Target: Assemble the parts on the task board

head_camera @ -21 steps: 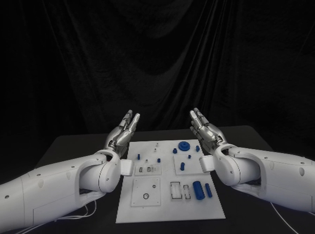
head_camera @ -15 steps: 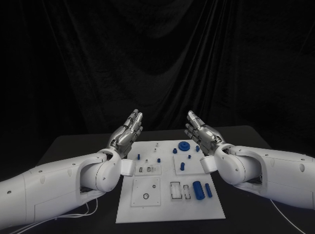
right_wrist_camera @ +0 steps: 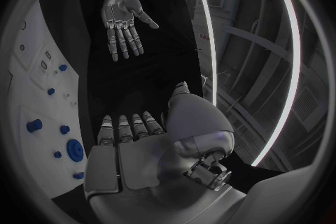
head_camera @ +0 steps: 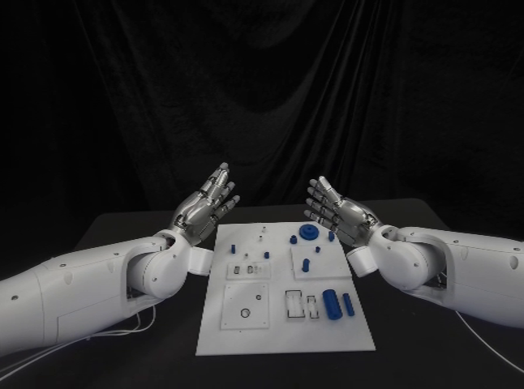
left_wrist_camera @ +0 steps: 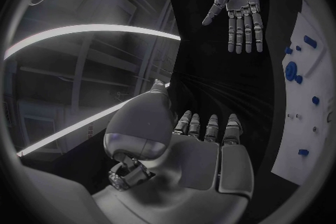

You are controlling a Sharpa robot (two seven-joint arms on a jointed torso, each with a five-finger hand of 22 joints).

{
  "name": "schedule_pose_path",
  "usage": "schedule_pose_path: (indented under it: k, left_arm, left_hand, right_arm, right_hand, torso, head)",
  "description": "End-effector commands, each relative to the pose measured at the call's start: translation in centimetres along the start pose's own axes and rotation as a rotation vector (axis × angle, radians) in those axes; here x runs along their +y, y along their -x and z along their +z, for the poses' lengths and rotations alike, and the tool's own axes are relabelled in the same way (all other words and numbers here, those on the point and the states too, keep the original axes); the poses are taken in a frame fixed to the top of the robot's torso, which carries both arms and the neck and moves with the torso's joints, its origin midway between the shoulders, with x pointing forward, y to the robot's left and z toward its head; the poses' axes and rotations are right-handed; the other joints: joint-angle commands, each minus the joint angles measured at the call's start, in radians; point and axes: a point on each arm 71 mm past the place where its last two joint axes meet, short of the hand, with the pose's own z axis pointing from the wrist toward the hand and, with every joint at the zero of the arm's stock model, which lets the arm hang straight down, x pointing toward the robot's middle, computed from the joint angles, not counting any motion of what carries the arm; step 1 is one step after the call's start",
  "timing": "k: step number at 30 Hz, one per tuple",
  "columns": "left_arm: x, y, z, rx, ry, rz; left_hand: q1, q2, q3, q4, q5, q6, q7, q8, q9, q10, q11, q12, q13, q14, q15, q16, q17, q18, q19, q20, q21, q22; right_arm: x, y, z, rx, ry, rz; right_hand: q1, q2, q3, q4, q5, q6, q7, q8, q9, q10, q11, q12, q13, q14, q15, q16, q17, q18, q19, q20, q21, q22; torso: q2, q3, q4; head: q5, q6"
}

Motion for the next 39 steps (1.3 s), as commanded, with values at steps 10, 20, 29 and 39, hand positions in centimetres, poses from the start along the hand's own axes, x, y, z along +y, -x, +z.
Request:
schedule_pose_path:
  k: [10, 20, 29, 39]
  left_arm:
    - [-1.0, -0.2, -1.1, 0.105, -0.096, 0.302]
    - [-3.3, 2.5, -3.6, 0.031, -0.18, 0.508]
    - [-5.7, 3.6, -4.4, -0.042, -0.242, 0.586]
    - [-7.0, 3.3, -5.8, -0.068, -0.284, 0.604]
  left_hand:
    - [0.072, 0.017, -0.038, -0.002, 0.113, 0.085, 0.056, 0.017, 0.011, 0.015, 0.161, -0.002, 0.003, 0.001, 0.112, -0.004, -0.002, 0.011, 0.024, 0.064, 0.015, 0.012]
    - [0.114, 0.019, -0.047, -0.001, 0.16, 0.171, 0.1, 0.025, 0.019, 0.078, 0.202, 0.008, 0.014, 0.054, 0.155, 0.008, 0.01, 0.014, 0.137, 0.118, 0.088, 0.045]
    - [0.197, 0.022, -0.04, -0.005, 0.336, 0.249, 0.161, 0.03, 0.026, 0.058, 0.146, 0.005, 0.011, 0.262, 0.194, 0.057, 0.038, 0.001, 0.287, 0.139, 0.172, 0.068]
    - [0.246, 0.024, -0.029, 0.0, 0.381, 0.296, 0.178, 0.037, 0.031, 0.068, 0.155, 0.007, 0.012, 0.392, 0.212, 0.117, 0.05, -0.005, 0.357, 0.136, 0.2, 0.069]
  right_arm:
    - [0.7, 0.3, -1.0, 0.118, -0.011, -0.118]
    - [4.2, 0.4, -1.0, 0.14, 0.009, -0.223]
    - [8.4, 0.2, -0.9, 0.156, -0.043, -0.473]
    - [11.9, -0.4, 0.1, 0.099, -0.06, -1.071]
  right_hand:
    - [0.143, -0.006, 0.025, -0.012, 0.099, 0.087, 0.071, 0.052, 0.02, 0.013, 0.128, 0.05, 0.013, 0.015, 0.118, 0.006, 0.007, 0.004, 0.043, 0.123, 0.021, 0.015]
    - [0.267, -0.025, 0.032, -0.043, 0.153, 0.193, 0.125, 0.092, 0.033, 0.039, 0.152, 0.203, 0.031, 0.3, 0.166, 0.114, 0.092, 0.011, 0.457, 0.182, 0.18, 0.076]
    - [0.421, 0.011, 0.075, -0.189, 0.179, 0.322, 0.187, 0.127, 0.046, 0.103, 0.204, 0.307, 0.039, 0.546, 0.192, 0.145, 0.138, 0.011, 0.708, 0.197, 0.238, 0.08]
    - [0.498, -0.043, 0.146, -0.268, 0.181, 0.574, 0.217, 0.184, 0.068, 0.481, 0.241, 0.503, 0.06, 1.092, 0.079, 0.393, 0.199, 0.013, 1.16, 0.077, 0.401, 0.147]
  torso:
    - [0.004, 0.0014, 0.0023]
    - [0.01, -0.0022, 0.005]
    - [0.037, -0.0108, 0.0118]
    - [0.092, -0.0025, 0.0247]
  head:
    - [-0.014, -0.049]
    - [0.006, -0.136]
    - [0.008, -0.172]
    - [0.008, -0.164]
